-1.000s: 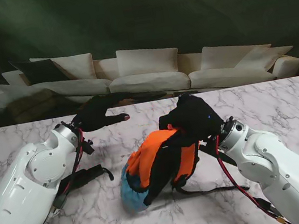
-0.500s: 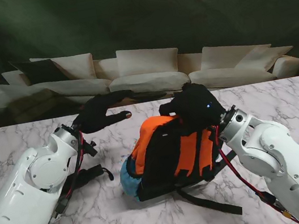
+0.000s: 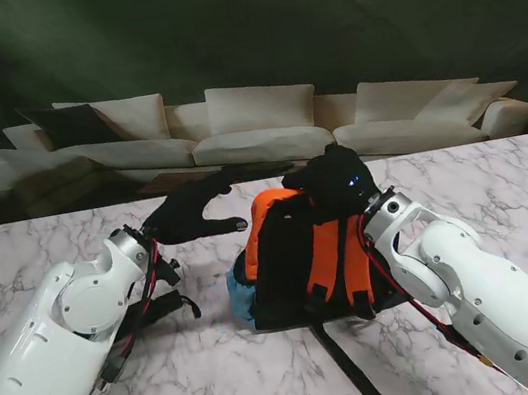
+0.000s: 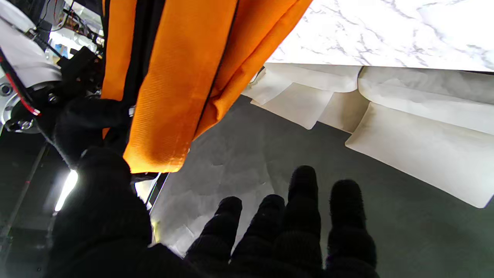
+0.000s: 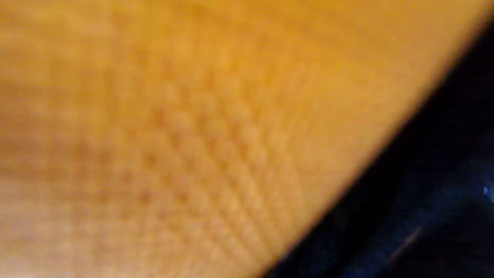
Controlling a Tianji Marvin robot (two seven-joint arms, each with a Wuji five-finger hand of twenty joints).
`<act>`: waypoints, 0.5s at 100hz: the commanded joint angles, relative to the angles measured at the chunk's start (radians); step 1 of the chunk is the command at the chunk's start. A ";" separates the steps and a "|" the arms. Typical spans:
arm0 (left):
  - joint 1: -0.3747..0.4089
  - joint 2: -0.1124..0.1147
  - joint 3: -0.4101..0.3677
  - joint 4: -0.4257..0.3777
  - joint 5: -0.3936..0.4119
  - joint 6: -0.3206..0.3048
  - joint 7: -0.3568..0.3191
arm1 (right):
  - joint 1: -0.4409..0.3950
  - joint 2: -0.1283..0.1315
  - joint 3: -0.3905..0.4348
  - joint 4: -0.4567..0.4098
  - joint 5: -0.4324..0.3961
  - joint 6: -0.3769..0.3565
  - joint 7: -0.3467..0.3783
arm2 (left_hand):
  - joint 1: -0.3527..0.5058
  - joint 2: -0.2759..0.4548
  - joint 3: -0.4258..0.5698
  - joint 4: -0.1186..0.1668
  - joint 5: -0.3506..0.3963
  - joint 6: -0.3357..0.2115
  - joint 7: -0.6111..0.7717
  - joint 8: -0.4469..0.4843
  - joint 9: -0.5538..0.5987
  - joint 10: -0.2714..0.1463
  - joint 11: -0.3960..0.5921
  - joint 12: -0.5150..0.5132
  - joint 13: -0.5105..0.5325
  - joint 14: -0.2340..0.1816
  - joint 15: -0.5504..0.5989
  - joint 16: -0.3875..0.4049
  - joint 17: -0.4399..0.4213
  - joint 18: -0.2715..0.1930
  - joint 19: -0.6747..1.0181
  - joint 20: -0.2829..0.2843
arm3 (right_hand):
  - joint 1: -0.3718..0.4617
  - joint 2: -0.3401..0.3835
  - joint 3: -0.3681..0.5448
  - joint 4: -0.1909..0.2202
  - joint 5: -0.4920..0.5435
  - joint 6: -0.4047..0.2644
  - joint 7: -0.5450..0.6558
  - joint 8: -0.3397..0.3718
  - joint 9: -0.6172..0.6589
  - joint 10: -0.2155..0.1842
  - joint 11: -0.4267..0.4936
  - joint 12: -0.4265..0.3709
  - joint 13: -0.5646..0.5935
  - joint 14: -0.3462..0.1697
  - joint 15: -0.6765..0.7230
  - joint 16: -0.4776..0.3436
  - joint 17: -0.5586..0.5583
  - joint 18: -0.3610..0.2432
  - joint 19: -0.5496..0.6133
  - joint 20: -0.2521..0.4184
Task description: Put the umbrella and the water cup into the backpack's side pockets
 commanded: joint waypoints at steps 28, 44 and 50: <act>-0.040 -0.002 0.056 0.001 -0.073 -0.020 -0.053 | 0.016 -0.005 -0.049 0.025 -0.015 0.087 0.008 | -0.094 -0.117 -0.022 -0.034 -0.126 0.053 -0.042 -0.052 -0.230 0.038 -0.044 -0.085 -0.113 0.025 -0.051 -0.043 -0.040 -0.010 -0.078 -0.031 | 0.150 0.048 0.053 0.043 -0.035 -0.021 -0.037 -0.021 0.087 -0.017 0.007 -0.016 0.035 -0.024 -0.074 -0.048 -0.031 -0.006 0.007 0.007; -0.080 -0.001 0.101 0.021 -0.039 -0.017 -0.057 | 0.011 -0.008 -0.060 0.018 -0.007 0.081 -0.013 | -0.052 -0.180 -0.014 -0.031 -0.163 0.097 -0.051 -0.068 -0.234 0.054 -0.035 -0.081 -0.119 0.027 -0.047 -0.061 -0.026 -0.038 -0.107 -0.044 | 0.155 0.050 0.054 0.043 -0.044 -0.020 -0.044 -0.027 0.086 -0.014 -0.016 -0.026 0.034 -0.020 -0.107 -0.063 -0.042 -0.015 0.004 0.009; -0.100 -0.002 0.124 0.034 -0.021 -0.006 -0.058 | 0.005 -0.009 -0.060 0.010 -0.005 0.079 -0.017 | -0.028 -0.200 -0.009 -0.030 -0.162 0.109 -0.051 -0.070 -0.230 0.059 -0.033 -0.077 -0.115 0.022 -0.042 -0.061 -0.019 -0.050 -0.106 -0.045 | 0.159 0.053 0.051 0.043 -0.048 -0.026 -0.047 -0.030 0.085 -0.011 -0.040 -0.037 0.034 -0.015 -0.138 -0.077 -0.047 -0.013 0.000 0.011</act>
